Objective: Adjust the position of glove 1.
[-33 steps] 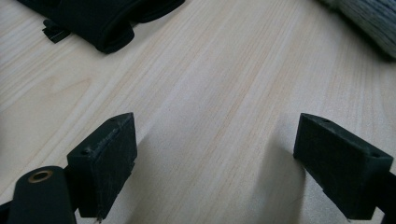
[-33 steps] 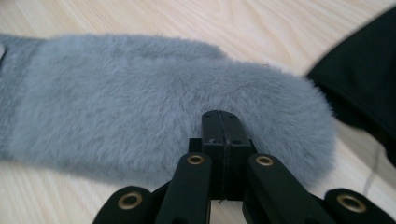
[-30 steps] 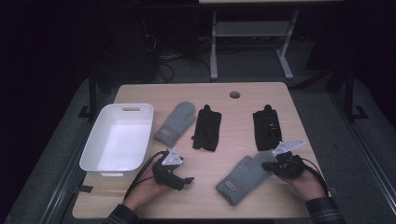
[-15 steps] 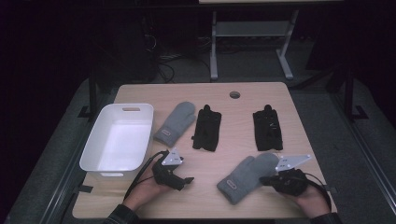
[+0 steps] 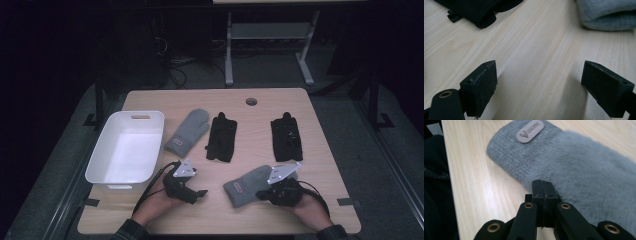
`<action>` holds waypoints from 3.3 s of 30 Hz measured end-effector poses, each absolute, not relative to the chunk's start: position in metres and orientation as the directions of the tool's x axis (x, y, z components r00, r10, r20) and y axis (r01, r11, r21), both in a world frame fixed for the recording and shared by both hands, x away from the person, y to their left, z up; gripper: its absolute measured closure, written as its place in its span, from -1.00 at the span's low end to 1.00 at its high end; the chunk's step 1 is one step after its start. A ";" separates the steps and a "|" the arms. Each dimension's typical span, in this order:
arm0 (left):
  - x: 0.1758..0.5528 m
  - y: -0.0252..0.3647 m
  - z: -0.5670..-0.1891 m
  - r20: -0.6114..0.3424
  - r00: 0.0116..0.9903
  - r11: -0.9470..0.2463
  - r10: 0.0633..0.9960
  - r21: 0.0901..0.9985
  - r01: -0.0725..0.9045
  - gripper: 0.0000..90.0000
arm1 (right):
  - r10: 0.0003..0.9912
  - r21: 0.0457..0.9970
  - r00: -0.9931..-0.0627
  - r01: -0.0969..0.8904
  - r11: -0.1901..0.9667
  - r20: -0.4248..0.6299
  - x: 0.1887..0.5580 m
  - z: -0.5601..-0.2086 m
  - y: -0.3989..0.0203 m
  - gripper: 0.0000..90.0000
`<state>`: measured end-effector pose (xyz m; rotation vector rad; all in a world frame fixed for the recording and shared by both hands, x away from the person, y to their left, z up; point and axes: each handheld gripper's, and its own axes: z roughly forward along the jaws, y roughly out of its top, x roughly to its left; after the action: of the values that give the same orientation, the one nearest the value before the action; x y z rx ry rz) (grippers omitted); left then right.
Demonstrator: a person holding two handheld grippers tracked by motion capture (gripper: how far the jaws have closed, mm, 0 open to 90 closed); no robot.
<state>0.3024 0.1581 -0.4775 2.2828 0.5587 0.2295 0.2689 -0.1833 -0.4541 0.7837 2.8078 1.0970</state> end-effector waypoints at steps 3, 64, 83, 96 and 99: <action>0.302 0.158 -0.478 -0.006 0.888 -0.615 0.459 0.720 0.323 -0.72 | 0.452 0.658 -0.881 0.424 0.622 0.141 0.269 -0.451 -0.183 1.00; 0.398 0.128 -0.418 0.068 0.633 -0.481 0.771 0.714 0.509 0.98 | 0.871 0.724 -0.489 0.617 0.307 0.048 0.293 -0.482 -0.325 -0.65; 0.457 0.127 -0.452 0.127 0.535 -0.490 0.835 0.615 0.618 0.99 | 0.870 0.729 -0.489 0.617 0.297 0.060 0.293 -0.483 -0.326 -0.65; 0.457 0.098 -0.450 0.046 0.592 -0.488 0.805 0.619 0.616 0.99 | 0.869 0.729 -0.490 0.617 0.296 0.062 0.293 -0.482 -0.327 -0.65; 0.455 0.091 -0.449 0.030 0.613 -0.494 0.789 0.625 0.605 0.99 | 0.869 0.729 -0.490 0.618 0.293 0.066 0.293 -0.482 -0.327 -0.65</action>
<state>0.4547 0.0913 -0.4490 2.2651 1.0938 0.4223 0.2933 -0.3270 -0.4824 1.3424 2.2248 1.0179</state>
